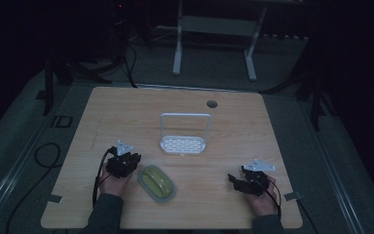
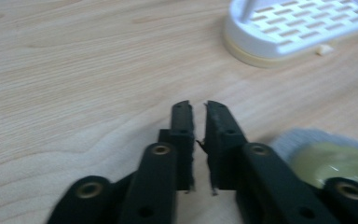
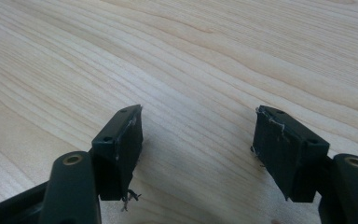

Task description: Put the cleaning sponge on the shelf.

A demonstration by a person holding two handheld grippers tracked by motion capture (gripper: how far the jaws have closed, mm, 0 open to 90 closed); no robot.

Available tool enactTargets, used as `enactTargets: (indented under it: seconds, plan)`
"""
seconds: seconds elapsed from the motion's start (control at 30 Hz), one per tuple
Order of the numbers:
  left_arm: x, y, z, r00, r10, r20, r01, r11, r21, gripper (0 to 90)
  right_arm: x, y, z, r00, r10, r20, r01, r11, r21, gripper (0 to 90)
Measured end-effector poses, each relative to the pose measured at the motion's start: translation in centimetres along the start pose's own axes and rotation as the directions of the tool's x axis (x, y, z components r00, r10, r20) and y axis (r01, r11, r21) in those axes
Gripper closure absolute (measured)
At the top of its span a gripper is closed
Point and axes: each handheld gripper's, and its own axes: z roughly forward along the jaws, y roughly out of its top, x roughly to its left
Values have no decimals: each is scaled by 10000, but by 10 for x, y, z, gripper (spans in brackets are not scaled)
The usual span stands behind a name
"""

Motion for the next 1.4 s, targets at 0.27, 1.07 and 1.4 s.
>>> enactTargets:
  seconds: [0.27,1.07,1.4]
  plan:
    - [-18,1,-16,9946,662,800,-654,9978,-133,899,0,0,0,10000,-7,-3,7,10000,4,322]
    - [-62,-14,-54,9571,1910,2178,-1887,9815,-316,899,0,0,0,10000,-21,-5,21,10000,-2,321]
    - [-89,-22,-47,9279,2513,2754,-2664,9637,181,899,0,0,0,10000,-5,-5,5,10000,6,320]
